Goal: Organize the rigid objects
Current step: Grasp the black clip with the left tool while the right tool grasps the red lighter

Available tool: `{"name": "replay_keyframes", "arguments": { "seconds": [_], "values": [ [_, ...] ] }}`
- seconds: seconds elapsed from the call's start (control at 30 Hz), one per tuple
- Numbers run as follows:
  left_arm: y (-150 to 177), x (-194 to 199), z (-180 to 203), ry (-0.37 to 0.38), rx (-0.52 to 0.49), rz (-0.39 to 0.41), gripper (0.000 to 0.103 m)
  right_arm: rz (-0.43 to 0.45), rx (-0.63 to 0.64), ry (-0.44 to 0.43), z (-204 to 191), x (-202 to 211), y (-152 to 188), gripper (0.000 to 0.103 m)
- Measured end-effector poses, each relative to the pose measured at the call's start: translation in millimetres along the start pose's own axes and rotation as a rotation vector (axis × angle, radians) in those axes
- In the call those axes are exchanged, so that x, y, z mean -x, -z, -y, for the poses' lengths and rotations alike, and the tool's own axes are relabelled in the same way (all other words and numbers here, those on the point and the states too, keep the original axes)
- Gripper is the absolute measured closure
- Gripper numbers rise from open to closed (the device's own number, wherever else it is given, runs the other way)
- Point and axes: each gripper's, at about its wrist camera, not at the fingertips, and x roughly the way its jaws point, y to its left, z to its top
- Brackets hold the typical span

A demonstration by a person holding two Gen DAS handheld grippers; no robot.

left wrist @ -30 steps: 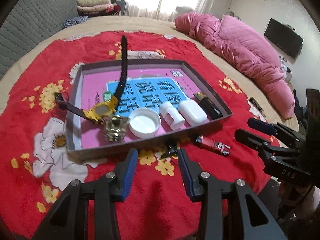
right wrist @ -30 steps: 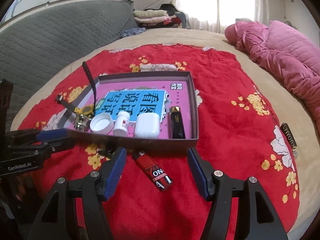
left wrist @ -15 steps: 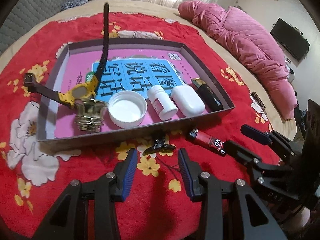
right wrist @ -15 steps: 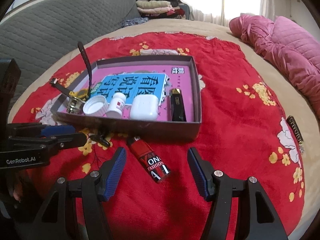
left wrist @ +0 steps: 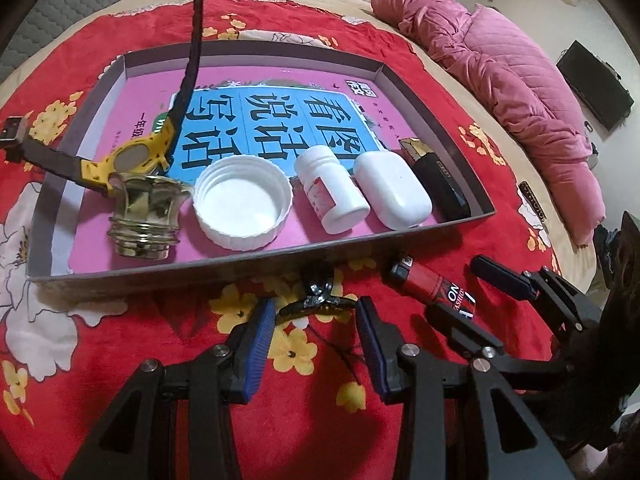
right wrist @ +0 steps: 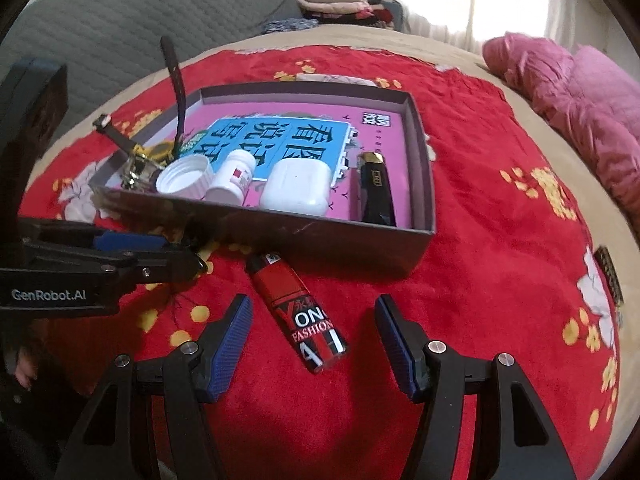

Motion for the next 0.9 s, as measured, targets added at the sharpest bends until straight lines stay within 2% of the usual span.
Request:
{"name": "replay_keyframes", "arguments": {
  "seconds": [0.5,0.6,0.67,0.77,0.9],
  "values": [
    [-8,-15,8,-0.039,0.003,0.002,0.062,0.000,0.040,-0.012,-3,-23,-4,0.039],
    [-9,-17,11,-0.049,-0.007,0.001,0.062,-0.003,0.040,-0.035,-5,-24,-5,0.047],
    [-9,-18,11,-0.053,-0.014,0.001,0.062,-0.005,0.044,-0.056,-7,-23,-5,0.060],
    [-9,-18,10,-0.057,-0.018,0.005,0.066,-0.010,0.042,-0.064,-11,-22,-5,0.068],
    [-8,-16,4,-0.038,-0.009,0.007,0.068,-0.013,-0.031,-0.127,-6,-21,-5,0.077]
  ]
}}
